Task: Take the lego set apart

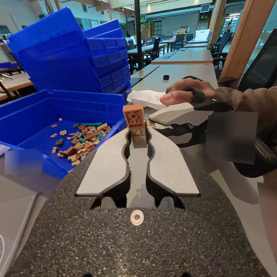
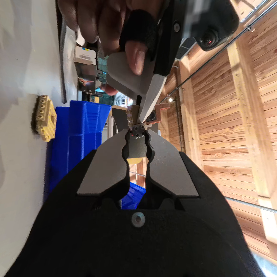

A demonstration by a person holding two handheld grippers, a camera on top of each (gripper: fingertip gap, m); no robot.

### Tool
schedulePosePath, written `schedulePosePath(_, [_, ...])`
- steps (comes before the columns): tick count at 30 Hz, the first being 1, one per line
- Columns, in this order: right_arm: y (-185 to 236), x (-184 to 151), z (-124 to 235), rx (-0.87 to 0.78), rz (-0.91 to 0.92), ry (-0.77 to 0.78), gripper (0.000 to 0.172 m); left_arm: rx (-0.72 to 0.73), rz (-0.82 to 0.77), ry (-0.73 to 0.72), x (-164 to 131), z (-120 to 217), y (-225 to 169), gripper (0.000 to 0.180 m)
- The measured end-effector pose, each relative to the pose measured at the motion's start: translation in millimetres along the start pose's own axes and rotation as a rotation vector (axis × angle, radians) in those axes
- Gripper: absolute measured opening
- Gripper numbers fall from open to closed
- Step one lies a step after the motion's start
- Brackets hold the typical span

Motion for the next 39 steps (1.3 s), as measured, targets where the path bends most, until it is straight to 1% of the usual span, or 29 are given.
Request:
schedulePosePath(3, [-3, 4, -2, -0.058, -0.024, 0.033, 0.019, 0.053, -0.06, -0.049, 4, 4, -4, 0.019])
schedulePosePath(5, [-9, 4, 0, -0.06, -0.118, 0.039, 0.018, 0.162, -0.147, -0.111, 8, 11, -7, 0.017])
schedulePosePath(6, [-13, 4, 1, -0.043, -0.175, 0.04, 0.02, 0.199, -0.183, -0.134, 9, 15, -8, 0.017])
schedulePosePath(10, [-23, 2, 6, 0.089, -0.393, 0.039, 0.025, 0.247, -0.303, -0.271, 14, 27, -15, 0.018])
schedulePosePath(12, [-29, 2, 10, 0.145, -0.522, 0.018, 0.026, 0.283, -0.374, -0.29, 13, 29, -18, 0.017])
schedulePosePath(14, [-37, 2, 13, 0.157, -0.608, 0.017, 0.028, 0.314, -0.452, -0.295, 12, 28, -23, 0.017])
schedulePosePath(16, [-41, 4, 15, 0.14, -0.621, 0.024, 0.03, 0.318, -0.502, -0.311, 11, 27, -28, 0.018])
schedulePosePath(21, [-41, 17, 18, 0.097, -0.546, 0.022, 0.034, 0.305, -0.572, -0.345, 10, 23, -37, 0.018])
schedulePosePath(26, [-44, 20, 15, 0.07, -0.564, 0.061, 0.036, 0.274, -0.595, -0.388, 9, 23, -43, 0.018])
schedulePosePath(28, [-45, 21, 15, 0.063, -0.568, 0.057, 0.031, 0.262, -0.598, -0.389, 9, 22, -44, 0.018])
schedulePosePath(30, [-45, 22, 17, 0.058, -0.556, 0.033, 0.021, 0.251, -0.602, -0.392, 8, 21, -45, 0.018])
schedulePosePath(32, [-44, 22, 18, 0.055, -0.543, 0.02, 0.02, 0.237, -0.605, -0.392, 8, 22, -45, 0.018])
schedulePosePath(39, [-44, 13, 18, 0.202, -0.609, -0.064, 0.016, 0.24, -0.696, -0.323, 5, 24, -44, 0.018])
Point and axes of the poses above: each gripper's, where its closed fingertips meet, z back along the fingers, x out of its top, y = z × x across the jaws, the point moved 9 cm from there along z, back along the fingers, and after that the axes turned 14 degrees about y, right-handed, at the moved point
